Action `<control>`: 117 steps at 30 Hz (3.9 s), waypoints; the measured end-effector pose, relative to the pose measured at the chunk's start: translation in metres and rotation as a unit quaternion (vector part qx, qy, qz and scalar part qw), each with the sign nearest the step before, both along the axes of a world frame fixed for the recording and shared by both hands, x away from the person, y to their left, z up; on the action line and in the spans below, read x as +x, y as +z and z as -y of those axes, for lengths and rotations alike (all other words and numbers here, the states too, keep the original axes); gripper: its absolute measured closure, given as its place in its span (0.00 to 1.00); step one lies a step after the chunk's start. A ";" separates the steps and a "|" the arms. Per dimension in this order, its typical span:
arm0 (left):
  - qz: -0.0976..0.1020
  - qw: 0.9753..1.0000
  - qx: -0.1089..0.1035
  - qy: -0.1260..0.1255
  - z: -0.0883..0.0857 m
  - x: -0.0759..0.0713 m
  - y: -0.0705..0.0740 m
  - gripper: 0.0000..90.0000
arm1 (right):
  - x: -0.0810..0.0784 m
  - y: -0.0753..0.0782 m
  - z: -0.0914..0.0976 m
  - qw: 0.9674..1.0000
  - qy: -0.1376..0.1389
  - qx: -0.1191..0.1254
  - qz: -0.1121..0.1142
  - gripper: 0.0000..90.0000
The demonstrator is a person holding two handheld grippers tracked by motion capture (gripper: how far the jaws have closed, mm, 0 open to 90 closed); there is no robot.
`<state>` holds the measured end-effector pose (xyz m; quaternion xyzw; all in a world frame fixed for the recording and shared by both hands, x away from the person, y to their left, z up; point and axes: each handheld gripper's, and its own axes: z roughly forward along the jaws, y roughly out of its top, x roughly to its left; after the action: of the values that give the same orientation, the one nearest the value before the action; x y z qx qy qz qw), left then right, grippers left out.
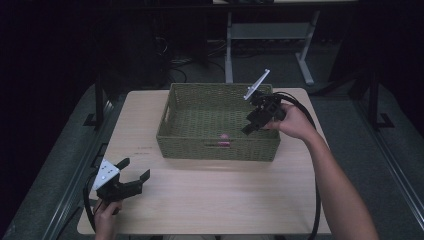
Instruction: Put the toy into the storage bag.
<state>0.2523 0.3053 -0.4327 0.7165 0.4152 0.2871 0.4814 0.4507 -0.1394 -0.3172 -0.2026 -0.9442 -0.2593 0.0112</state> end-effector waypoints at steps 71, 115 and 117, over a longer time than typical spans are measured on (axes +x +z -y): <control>0.000 1.000 0.004 -0.003 0.003 -0.001 0.000 0.15 | -0.083 -0.021 0.048 0.999 -0.003 0.035 0.030 0.32; 0.001 1.000 0.008 -0.003 0.003 -0.002 0.000 0.15 | -0.118 -0.085 0.088 0.997 -0.062 0.052 0.007 0.29; 0.002 1.000 0.009 -0.003 0.003 -0.002 0.000 0.15 | -0.121 -0.088 0.090 0.996 -0.067 0.051 0.010 0.29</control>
<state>0.2504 0.3023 -0.4330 0.7214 0.4095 0.2906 0.4770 0.3298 -0.2295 -0.4053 -0.2622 -0.9142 -0.3089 -0.0053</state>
